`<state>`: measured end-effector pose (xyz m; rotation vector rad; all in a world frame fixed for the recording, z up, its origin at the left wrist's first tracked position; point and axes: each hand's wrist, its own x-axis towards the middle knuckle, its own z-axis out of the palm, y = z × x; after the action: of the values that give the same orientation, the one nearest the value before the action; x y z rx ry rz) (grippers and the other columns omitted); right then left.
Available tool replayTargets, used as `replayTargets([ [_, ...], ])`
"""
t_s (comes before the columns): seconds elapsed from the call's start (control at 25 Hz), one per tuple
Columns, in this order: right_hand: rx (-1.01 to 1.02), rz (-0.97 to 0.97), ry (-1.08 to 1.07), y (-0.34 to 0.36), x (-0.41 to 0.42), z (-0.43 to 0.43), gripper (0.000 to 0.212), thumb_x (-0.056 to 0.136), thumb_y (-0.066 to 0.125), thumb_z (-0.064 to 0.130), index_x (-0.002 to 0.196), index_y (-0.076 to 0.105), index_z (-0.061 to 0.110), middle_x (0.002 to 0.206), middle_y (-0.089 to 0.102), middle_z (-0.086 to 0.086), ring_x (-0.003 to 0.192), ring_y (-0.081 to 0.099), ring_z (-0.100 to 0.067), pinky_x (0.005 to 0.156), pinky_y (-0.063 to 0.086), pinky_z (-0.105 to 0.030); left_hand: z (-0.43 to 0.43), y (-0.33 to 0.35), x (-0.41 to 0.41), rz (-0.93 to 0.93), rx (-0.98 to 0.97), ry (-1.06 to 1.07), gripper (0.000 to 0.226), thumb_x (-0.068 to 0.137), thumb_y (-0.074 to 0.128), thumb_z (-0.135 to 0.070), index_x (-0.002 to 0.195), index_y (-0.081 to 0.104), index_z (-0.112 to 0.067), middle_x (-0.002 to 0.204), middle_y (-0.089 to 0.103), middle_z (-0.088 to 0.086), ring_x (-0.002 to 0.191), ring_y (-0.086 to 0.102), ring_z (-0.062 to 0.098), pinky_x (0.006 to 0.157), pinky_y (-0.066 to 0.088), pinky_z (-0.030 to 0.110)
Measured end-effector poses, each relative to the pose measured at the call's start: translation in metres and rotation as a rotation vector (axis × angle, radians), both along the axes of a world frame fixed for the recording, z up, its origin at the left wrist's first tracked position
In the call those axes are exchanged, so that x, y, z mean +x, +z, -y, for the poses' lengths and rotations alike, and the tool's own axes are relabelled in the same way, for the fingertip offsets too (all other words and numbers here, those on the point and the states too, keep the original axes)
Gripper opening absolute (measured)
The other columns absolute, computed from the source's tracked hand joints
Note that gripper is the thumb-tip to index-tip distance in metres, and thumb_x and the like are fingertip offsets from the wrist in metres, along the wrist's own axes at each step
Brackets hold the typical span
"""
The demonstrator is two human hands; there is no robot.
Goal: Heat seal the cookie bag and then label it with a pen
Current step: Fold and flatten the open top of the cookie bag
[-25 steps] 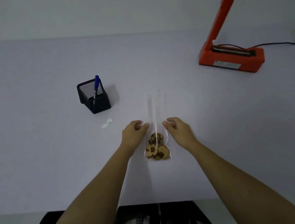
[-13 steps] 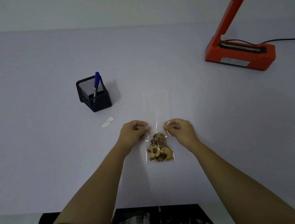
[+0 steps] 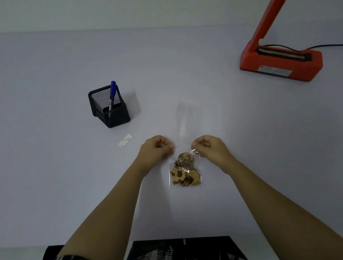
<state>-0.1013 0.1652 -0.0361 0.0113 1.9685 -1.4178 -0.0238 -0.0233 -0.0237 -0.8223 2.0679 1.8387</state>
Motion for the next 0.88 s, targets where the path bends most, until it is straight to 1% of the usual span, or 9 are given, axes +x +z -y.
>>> replayTargets([
  [0.08,-0.057,0.061,0.009,0.0022,-0.0003,0.0005,0.007,0.083,0.068,0.017,0.085,0.062,0.014,0.088,0.068,-0.006,0.084,0.064,-0.018,0.083,0.051,-0.033,-0.0002,0.0012,-0.0008,-0.007,0.039,-0.033,0.009,0.080,0.069,-0.016,0.082,0.061,-0.015,0.085,0.068,0.013,0.079,0.063,0.020,0.078,0.051,0.032],
  [0.2,-0.087,0.061,0.063,0.0055,0.0033,0.0011,0.020,0.079,0.072,0.016,0.090,0.057,0.011,0.086,0.069,-0.004,0.082,0.065,-0.015,0.079,0.052,-0.027,-0.0031,0.0044,-0.0012,-0.023,0.084,-0.090,0.021,0.078,0.073,-0.012,0.086,0.053,-0.012,0.065,0.062,-0.003,0.065,0.061,0.009,0.065,0.049,0.020],
  [0.28,-0.083,0.043,0.072,0.0060,0.0054,0.0002,0.021,0.078,0.073,0.012,0.090,0.056,0.012,0.086,0.069,-0.005,0.082,0.066,-0.015,0.076,0.053,-0.025,-0.0049,0.0048,-0.0015,-0.018,0.083,-0.107,0.026,0.076,0.073,-0.006,0.095,0.056,-0.007,0.058,0.063,-0.010,0.061,0.063,0.005,0.064,0.049,0.018],
  [0.36,-0.085,0.037,0.077,0.0058,0.0066,-0.0002,0.023,0.078,0.073,0.010,0.094,0.057,0.013,0.084,0.070,-0.005,0.081,0.067,-0.014,0.073,0.053,-0.021,-0.0044,0.0023,-0.0008,-0.023,0.072,-0.133,0.032,0.076,0.073,-0.005,0.107,0.061,-0.005,0.061,0.067,-0.007,0.065,0.065,0.007,0.066,0.050,0.017],
  [0.4,-0.084,0.038,0.085,0.0062,0.0068,-0.0002,0.025,0.078,0.072,0.010,0.098,0.058,0.014,0.083,0.070,-0.005,0.080,0.067,-0.013,0.072,0.053,-0.019,-0.0042,0.0008,0.0003,-0.030,0.074,-0.138,0.033,0.077,0.072,-0.005,0.108,0.063,-0.006,0.061,0.068,-0.006,0.067,0.066,0.009,0.067,0.051,0.017],
  [0.52,-0.068,0.044,0.125,0.0056,0.0055,-0.0010,0.028,0.079,0.072,0.011,0.105,0.061,0.015,0.084,0.071,-0.005,0.084,0.068,-0.014,0.081,0.053,-0.024,-0.0040,-0.0036,0.0038,-0.047,0.081,-0.123,0.025,0.077,0.073,-0.009,0.102,0.070,-0.009,0.072,0.073,0.001,0.073,0.068,0.013,0.074,0.053,0.022],
  [0.64,-0.066,0.068,0.112,0.0064,0.0055,-0.0002,0.017,0.079,0.072,0.010,0.094,0.067,0.017,0.087,0.071,-0.005,0.087,0.068,-0.017,0.084,0.054,-0.027,-0.0046,-0.0044,0.0056,-0.042,0.089,-0.104,0.017,0.079,0.071,-0.006,0.096,0.072,-0.007,0.081,0.072,0.009,0.072,0.067,0.014,0.073,0.052,0.023],
  [0.76,-0.081,0.102,0.086,0.0081,0.0078,0.0018,0.011,0.080,0.070,0.009,0.085,0.068,0.018,0.090,0.069,-0.004,0.086,0.066,-0.016,0.081,0.054,-0.027,-0.0057,-0.0019,0.0048,-0.017,0.050,-0.123,0.011,0.080,0.069,-0.008,0.090,0.072,-0.009,0.080,0.070,0.007,0.073,0.064,0.014,0.074,0.050,0.024],
  [0.88,-0.060,0.047,0.092,0.0085,0.0087,0.0010,0.010,0.080,0.070,0.009,0.087,0.068,0.016,0.088,0.068,-0.003,0.084,0.064,-0.013,0.081,0.053,-0.025,-0.0075,-0.0022,0.0058,-0.048,-0.006,-0.137,0.010,0.081,0.068,-0.011,0.089,0.072,-0.012,0.083,0.068,0.003,0.077,0.061,0.012,0.075,0.049,0.024],
])
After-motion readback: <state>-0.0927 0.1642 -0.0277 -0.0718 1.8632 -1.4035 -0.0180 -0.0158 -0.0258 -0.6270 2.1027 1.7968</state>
